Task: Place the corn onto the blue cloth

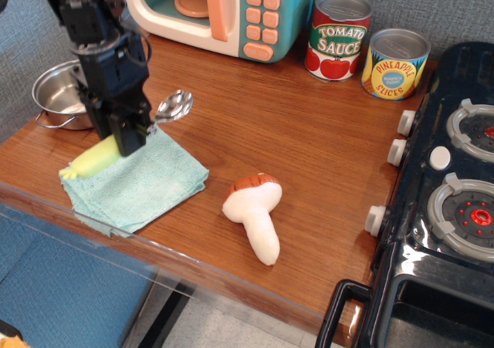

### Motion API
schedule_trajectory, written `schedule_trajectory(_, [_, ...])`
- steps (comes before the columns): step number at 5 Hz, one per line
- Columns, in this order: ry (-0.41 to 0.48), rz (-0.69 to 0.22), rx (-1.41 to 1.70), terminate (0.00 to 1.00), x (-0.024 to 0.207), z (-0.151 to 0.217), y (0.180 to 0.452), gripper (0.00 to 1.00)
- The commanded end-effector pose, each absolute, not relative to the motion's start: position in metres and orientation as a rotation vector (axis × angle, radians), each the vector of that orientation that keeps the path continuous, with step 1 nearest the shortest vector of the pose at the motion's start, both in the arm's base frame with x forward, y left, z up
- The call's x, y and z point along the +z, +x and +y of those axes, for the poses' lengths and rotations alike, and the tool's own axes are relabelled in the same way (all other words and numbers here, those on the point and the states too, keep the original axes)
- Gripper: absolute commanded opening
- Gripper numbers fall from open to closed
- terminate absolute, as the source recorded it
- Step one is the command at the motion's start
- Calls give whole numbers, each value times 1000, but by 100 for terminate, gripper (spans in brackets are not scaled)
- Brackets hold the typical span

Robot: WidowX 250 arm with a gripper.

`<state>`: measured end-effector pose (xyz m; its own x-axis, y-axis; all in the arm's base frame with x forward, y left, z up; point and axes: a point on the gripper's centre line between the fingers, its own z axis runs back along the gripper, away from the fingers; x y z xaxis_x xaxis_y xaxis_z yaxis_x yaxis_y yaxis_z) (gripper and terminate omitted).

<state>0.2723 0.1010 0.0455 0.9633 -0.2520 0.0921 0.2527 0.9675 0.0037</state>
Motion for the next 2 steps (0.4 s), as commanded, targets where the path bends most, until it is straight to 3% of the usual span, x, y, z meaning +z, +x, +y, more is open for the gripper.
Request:
schedule_trajectory(1, [31, -109, -258, 0, 53, 110, 266, 0])
schedule_trajectory(2, [29, -98, -267, 0, 51, 108, 267, 100])
